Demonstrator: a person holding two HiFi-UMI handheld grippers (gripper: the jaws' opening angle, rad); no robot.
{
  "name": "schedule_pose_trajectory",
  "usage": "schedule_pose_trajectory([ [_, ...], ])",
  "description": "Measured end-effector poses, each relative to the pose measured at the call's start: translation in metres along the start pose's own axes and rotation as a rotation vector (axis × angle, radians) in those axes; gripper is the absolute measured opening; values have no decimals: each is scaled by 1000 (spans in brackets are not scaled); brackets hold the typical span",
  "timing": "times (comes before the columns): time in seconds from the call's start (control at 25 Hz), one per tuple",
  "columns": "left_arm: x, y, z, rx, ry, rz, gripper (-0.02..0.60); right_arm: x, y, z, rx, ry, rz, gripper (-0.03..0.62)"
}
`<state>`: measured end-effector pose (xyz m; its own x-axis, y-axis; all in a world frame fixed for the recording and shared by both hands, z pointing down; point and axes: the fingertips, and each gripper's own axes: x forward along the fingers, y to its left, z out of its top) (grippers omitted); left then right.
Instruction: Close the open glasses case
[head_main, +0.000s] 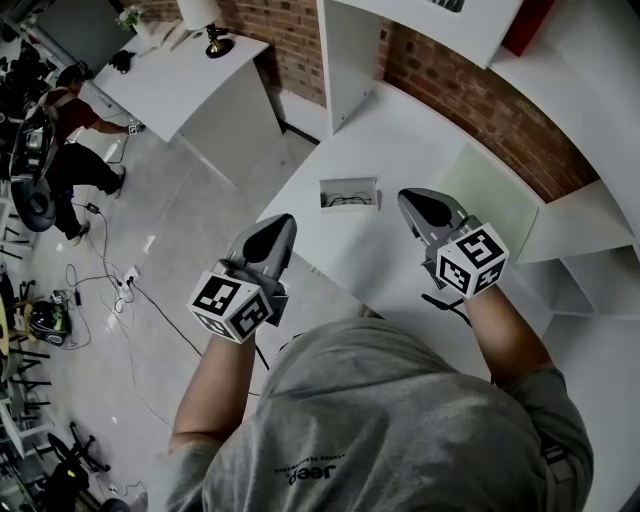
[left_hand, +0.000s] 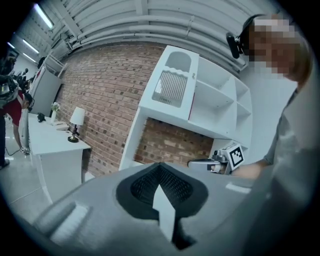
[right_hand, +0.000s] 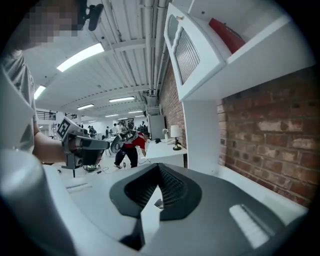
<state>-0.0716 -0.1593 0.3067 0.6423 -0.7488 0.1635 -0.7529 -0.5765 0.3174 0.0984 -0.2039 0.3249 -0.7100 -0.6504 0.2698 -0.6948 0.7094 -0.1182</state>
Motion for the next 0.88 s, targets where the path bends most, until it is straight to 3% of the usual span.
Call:
schedule_pose_trajectory([
  [0.2, 25, 26, 1, -30, 1, 15, -3, 28, -30, -17, 9, 38, 12, 11],
  [0.64, 45, 47, -11, -40, 60, -86, -3, 45, -48, -14, 22, 42, -80, 17],
  [0.8, 48, 48, -6, -43, 56, -92, -3, 48, -45, -12, 8, 50, -71, 26],
  [0.88, 51, 46, -5, -42, 53, -94, -3, 49, -41, -12, -9, 54, -28, 66],
])
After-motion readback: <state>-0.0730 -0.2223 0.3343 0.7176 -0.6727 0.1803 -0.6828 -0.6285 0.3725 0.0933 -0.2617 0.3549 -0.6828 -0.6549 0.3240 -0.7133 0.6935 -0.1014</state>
